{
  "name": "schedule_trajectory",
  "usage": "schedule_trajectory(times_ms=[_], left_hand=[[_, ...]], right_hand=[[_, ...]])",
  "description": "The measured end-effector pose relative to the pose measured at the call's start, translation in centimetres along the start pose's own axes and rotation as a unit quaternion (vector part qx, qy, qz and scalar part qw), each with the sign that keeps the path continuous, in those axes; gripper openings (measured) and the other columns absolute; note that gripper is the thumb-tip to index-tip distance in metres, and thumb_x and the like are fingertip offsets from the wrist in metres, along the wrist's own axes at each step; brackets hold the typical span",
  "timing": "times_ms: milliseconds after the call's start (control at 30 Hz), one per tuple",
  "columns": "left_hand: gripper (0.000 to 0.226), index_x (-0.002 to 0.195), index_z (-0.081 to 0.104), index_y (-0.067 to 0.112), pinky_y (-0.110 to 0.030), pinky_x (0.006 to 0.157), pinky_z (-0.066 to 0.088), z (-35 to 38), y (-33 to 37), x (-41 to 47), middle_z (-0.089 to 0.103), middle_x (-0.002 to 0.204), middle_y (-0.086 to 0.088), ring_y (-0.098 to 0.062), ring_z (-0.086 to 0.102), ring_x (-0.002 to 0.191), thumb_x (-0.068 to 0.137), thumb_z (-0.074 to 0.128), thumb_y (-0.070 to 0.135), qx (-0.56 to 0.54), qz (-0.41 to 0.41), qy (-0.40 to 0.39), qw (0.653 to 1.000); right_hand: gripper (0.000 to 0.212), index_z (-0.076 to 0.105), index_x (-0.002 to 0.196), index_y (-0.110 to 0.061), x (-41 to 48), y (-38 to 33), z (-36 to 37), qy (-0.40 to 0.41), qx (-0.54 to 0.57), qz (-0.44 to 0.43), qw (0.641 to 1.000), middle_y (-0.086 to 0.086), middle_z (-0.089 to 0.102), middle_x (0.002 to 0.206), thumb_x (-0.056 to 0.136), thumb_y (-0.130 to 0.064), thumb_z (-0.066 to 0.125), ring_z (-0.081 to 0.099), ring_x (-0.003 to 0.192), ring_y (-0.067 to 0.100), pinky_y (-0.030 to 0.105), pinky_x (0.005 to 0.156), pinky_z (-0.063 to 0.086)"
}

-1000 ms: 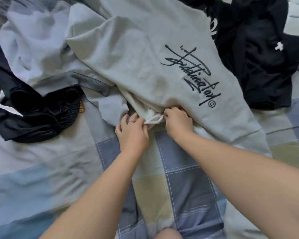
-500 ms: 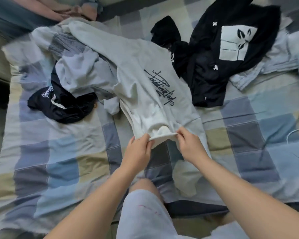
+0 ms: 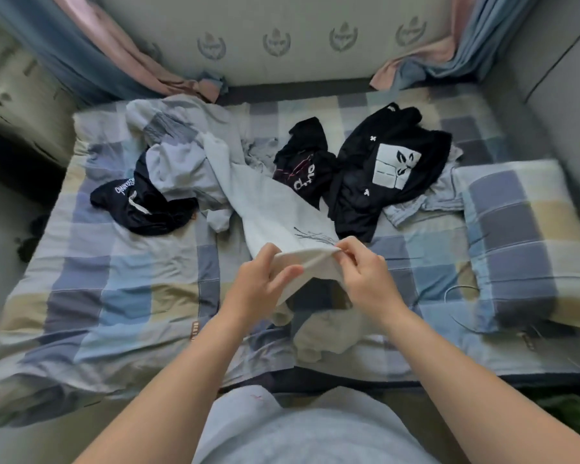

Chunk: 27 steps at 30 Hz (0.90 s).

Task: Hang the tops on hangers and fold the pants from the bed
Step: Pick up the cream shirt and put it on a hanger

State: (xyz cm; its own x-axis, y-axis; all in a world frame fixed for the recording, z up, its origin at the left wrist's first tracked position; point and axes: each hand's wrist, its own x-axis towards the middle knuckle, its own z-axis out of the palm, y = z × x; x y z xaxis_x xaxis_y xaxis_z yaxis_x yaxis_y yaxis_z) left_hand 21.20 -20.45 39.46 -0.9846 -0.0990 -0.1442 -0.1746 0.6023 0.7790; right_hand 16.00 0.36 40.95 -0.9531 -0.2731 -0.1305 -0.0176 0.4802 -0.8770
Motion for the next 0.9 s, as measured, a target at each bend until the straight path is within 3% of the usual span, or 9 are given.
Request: schedule_trajectory(times_ms=[133,200,300,433,500,600,733,800,900], left_hand=[[0.047,0.094,0.04,0.034,-0.017,0.053,0.038,-4.6,-0.2,-1.9,0.056,0.076,0.013,-0.002,0.054,0.067,0.075,0.08,0.048,0.046,0.04,0.014,0.998],[0.04,0.095,0.041,0.031,-0.022,0.055,0.038,-6.6,-1.0,-2.7,0.056,0.077,0.015,-0.004,0.055,0.069,0.082,0.079,0.032,0.065,0.043,0.048,0.996],[0.023,0.088,0.052,0.026,-0.031,0.058,0.043,-9.5,-2.4,-3.7,0.058,0.074,0.015,-0.006,0.056,0.069,0.085,0.075,0.027,0.056,0.035,0.092,0.994],[0.009,0.088,0.067,0.04,-0.042,0.078,0.055,-12.5,-2.9,-5.5,0.074,0.088,0.01,-0.01,0.067,0.085,0.089,0.072,0.032,-0.145,-0.002,0.1,0.984],[0.007,0.087,0.07,0.04,-0.038,0.077,0.053,-13.9,-2.1,-6.0,0.072,0.085,0.015,-0.006,0.063,0.079,0.09,0.064,0.036,-0.207,0.017,0.112,0.972],[0.015,0.087,0.067,0.031,-0.021,0.064,0.046,-16.2,0.7,-6.5,0.066,0.074,0.02,0.001,0.055,0.067,0.098,0.057,0.027,-0.257,0.06,0.142,0.954],[0.021,0.092,0.068,0.022,-0.022,0.073,0.05,-21.0,5.6,-7.4,0.071,0.083,0.014,-0.002,0.064,0.079,0.105,0.052,0.019,-0.296,0.102,0.203,0.928],[0.027,0.089,0.067,0.007,-0.026,0.075,0.049,-23.7,7.6,-7.8,0.066,0.079,0.007,-0.006,0.06,0.077,0.105,0.052,0.023,-0.293,0.123,0.214,0.924],[0.037,0.095,0.06,-0.008,-0.035,0.074,0.043,-26.5,10.0,-8.7,0.055,0.082,-0.006,-0.016,0.05,0.078,0.103,0.054,0.028,-0.275,0.168,0.221,0.921]], right_hand=[[0.017,0.06,0.088,-0.019,-2.0,-5.9,1.1,0.026,0.031,-0.054,0.998,-0.011,0.048,0.059,0.103,-0.016,0.052,0.04,0.057,0.005,0.025,0.057,0.034],[0.019,0.059,0.087,-0.019,-3.0,-8.7,2.1,0.037,0.056,-0.073,0.995,-0.01,0.044,0.059,0.104,-0.014,0.051,0.038,0.056,0.007,0.025,0.054,0.033],[0.02,0.059,0.085,-0.018,-4.2,-13.0,3.0,0.072,0.085,-0.108,0.988,-0.013,0.041,0.057,0.104,-0.013,0.051,0.034,0.051,0.005,0.018,0.05,0.03],[0.018,0.06,0.09,-0.013,-5.3,-18.4,2.7,0.091,0.13,-0.141,0.977,0.003,0.043,0.062,0.105,-0.021,0.052,0.035,0.054,0.018,0.023,0.046,0.029],[0.019,0.061,0.091,-0.013,-5.8,-20.8,2.3,0.1,0.151,-0.158,0.971,0.009,0.044,0.066,0.105,-0.022,0.052,0.034,0.057,0.022,0.028,0.048,0.029],[0.02,0.063,0.087,-0.016,-5.8,-23.9,1.5,0.126,0.175,-0.172,0.961,0.005,0.049,0.069,0.103,-0.024,0.054,0.04,0.061,0.015,0.025,0.052,0.033],[0.024,0.065,0.079,-0.021,-4.6,-26.5,-0.1,0.132,0.214,-0.147,0.957,-0.001,0.057,0.072,0.101,-0.024,0.054,0.049,0.066,0.009,0.026,0.06,0.041],[0.026,0.067,0.074,-0.023,-3.7,-26.9,-0.5,0.118,0.201,-0.133,0.963,-0.003,0.06,0.071,0.098,-0.026,0.057,0.053,0.066,0.009,0.026,0.06,0.044],[0.025,0.069,0.081,-0.025,-3.2,-27.0,-0.2,0.055,0.177,-0.114,0.976,-0.009,0.067,0.071,0.085,-0.05,0.065,0.061,0.065,0.006,0.023,0.057,0.05]])
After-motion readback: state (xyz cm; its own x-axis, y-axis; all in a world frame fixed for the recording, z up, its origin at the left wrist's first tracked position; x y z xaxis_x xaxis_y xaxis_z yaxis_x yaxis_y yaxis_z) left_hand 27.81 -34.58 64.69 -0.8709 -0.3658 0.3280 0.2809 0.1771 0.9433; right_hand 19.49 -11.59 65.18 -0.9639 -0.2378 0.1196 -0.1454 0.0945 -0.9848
